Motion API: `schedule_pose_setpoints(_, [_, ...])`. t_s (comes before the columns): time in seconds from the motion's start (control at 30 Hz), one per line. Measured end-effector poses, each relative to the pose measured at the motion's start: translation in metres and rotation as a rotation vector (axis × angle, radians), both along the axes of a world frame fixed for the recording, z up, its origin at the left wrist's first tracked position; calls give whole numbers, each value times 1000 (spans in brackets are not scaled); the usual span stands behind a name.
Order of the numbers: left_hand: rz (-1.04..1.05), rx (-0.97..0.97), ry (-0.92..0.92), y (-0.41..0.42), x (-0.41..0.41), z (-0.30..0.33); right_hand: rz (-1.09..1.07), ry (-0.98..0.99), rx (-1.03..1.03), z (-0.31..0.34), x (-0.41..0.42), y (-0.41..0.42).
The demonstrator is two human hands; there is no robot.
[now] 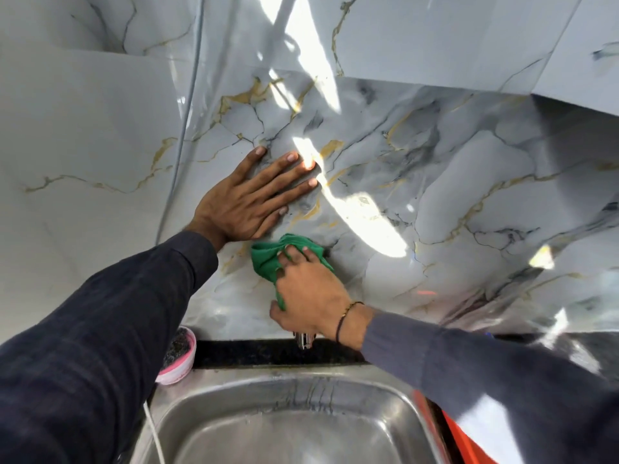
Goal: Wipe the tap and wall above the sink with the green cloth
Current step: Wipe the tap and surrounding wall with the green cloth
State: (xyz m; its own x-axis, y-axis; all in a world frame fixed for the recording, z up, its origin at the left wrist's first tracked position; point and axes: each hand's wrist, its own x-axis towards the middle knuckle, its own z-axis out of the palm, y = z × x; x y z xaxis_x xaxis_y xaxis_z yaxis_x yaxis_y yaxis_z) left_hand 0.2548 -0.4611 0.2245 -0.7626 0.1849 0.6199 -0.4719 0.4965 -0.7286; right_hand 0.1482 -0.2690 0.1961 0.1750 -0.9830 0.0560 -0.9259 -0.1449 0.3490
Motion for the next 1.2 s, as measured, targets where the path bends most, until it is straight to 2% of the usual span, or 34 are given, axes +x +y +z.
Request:
schedule_pose_setpoints(0.07, [-6,1,5,0,0,-1,-19,-304,-133,-1,-15,5])
schedule_pose_setpoints(0.17, [-9,-3,7,-1,-1,0,-195,-674,-348,-18,-22,15])
schedule_pose_setpoints(0.37, [-20,10,4,-5,-2,-3,-527,-1371,-553,-44,-7,6])
schedule_pose_setpoints(0.57, [-43,10,19,-7,-3,-5,-781,-2335,-570,-48,-4,1])
schedule_pose_setpoints(0.67, [-42,7,23,-7,-3,-5,-879,-2616,-390,-49,-15,0])
schedule_pose_setpoints(0.8, [-35,3,19,-5,-3,-4,-806,-2815,-7,-49,-31,4])
schedule_pose_setpoints(0.97, [-29,-1,26,-6,-4,-4,-672,-2880,200,-50,-44,11])
schedule_pose_setpoints(1.07, [-21,-7,29,-7,-4,-5,-703,-2746,206,-51,-48,16])
schedule_pose_setpoints(1.2, [-20,-11,30,-8,-5,-6,-658,-2317,38,-43,-58,32])
